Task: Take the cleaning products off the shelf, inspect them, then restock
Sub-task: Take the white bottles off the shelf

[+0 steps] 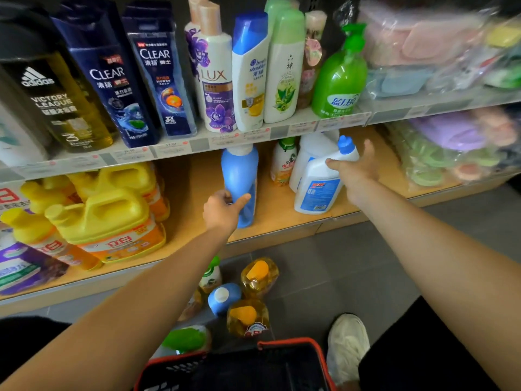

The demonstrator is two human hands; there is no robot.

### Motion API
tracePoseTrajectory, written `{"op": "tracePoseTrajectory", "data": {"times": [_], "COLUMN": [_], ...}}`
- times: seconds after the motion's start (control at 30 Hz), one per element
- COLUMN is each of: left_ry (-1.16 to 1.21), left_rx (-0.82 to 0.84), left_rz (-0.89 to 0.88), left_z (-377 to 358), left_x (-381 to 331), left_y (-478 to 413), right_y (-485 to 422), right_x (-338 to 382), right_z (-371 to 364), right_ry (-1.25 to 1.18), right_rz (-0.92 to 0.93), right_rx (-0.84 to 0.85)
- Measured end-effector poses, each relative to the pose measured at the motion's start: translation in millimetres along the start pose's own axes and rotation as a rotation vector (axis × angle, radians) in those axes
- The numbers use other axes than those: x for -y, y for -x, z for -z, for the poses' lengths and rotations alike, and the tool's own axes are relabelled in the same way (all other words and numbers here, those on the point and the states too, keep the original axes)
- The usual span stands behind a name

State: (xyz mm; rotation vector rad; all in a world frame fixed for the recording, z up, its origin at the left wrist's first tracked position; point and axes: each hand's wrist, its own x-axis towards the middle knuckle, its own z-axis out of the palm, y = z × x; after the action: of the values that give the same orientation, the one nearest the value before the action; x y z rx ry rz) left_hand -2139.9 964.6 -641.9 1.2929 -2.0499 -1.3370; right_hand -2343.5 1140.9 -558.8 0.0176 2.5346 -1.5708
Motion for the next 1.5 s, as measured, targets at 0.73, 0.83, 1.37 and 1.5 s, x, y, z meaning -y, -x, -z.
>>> {"op": "tracePoseTrajectory", "data": {"times": [0.73,0.83,1.37,1.5], "left_ry": [-0.058,-0.048,-0.28,-0.464], "left_rx": [0.461,0.53,0.295,0.222], "left_rz": [-0.31,-0.356,-0.47,-0.55], "left_z": [69,87,185,202], "left_x": [-24,-26,3,13], "left_y": [74,92,123,120], "right_y": [88,110,155,173], "right_x": [62,78,86,74], "right_z": [28,32,15,0], "right_ry": [0.54,0.349,0.387,0.52], "right_rz": [0.823,0.799,0.939,1.057], "right_rx": [0.481,0.667,1.102,1.082]}}
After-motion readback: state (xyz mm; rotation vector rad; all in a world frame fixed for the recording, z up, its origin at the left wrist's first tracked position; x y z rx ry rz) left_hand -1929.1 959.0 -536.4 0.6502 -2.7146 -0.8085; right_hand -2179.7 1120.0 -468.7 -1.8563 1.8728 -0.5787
